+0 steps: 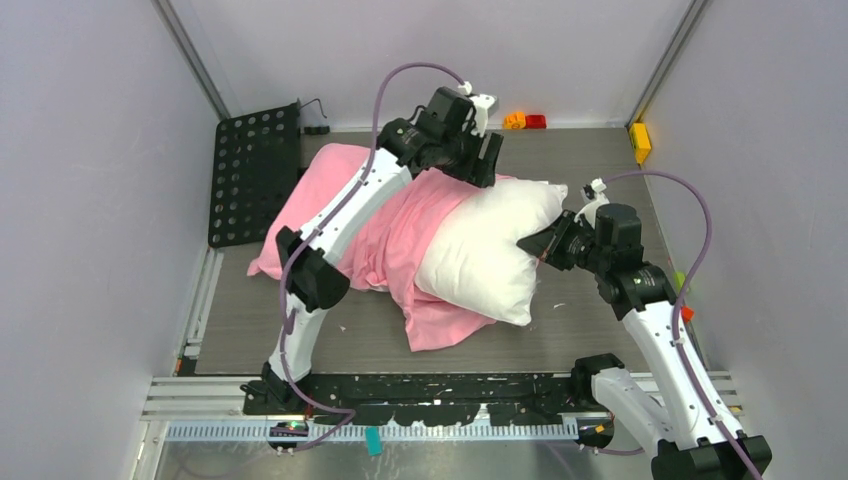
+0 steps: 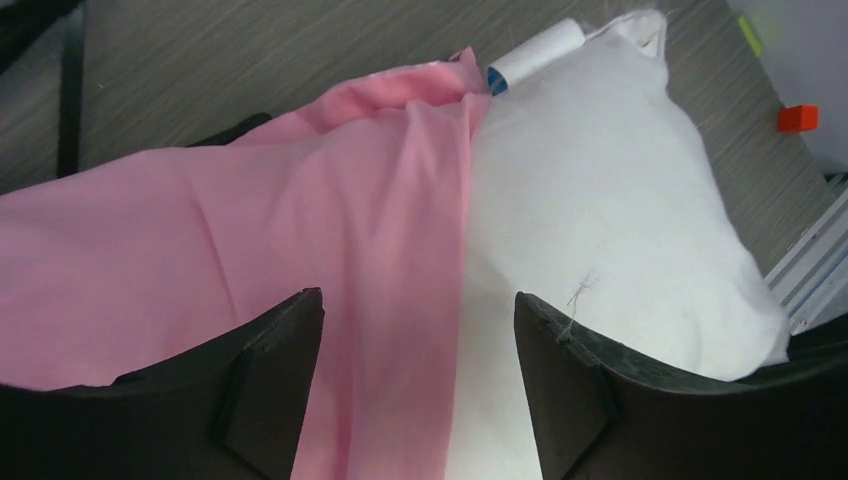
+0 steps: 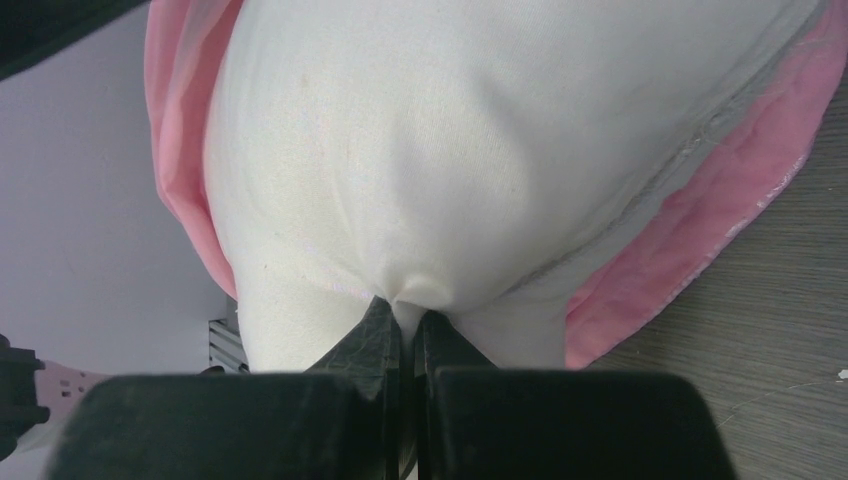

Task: Remove the pillowcase from the pillow

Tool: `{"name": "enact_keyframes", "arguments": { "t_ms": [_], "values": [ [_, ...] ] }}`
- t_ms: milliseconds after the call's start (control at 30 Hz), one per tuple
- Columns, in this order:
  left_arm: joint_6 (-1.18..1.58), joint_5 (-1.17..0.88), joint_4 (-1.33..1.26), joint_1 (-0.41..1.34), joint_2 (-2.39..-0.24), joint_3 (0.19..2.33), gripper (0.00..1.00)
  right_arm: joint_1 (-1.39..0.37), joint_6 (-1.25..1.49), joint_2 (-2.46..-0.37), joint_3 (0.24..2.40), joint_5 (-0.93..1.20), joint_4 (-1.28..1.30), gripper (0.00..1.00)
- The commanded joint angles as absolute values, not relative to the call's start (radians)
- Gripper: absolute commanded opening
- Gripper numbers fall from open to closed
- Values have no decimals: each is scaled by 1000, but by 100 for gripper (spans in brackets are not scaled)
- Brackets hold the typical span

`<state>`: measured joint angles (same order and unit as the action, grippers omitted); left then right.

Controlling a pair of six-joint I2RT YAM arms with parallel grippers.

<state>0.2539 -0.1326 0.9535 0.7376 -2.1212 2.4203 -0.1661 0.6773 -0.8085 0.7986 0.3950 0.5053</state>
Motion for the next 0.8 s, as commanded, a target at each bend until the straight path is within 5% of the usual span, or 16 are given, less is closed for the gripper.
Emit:
{"name": "enact_keyframes", "arguments": {
  "t_ms": [0, 267, 500, 767],
  "values": [
    [229, -205, 1005, 740, -2166, 2437, 71, -172, 639, -764, 837, 427, 487, 0],
    [258, 139, 1077, 635, -2189, 2397, 41, -171, 591, -646, 859, 339, 575, 0],
    [306, 178, 933, 404, -1971, 1989, 37, -172, 554, -434, 873, -51, 696, 0],
    [334, 160, 842, 374, -1865, 1849, 35, -172, 569, -424, 849, 33, 632, 0]
  ]
}}
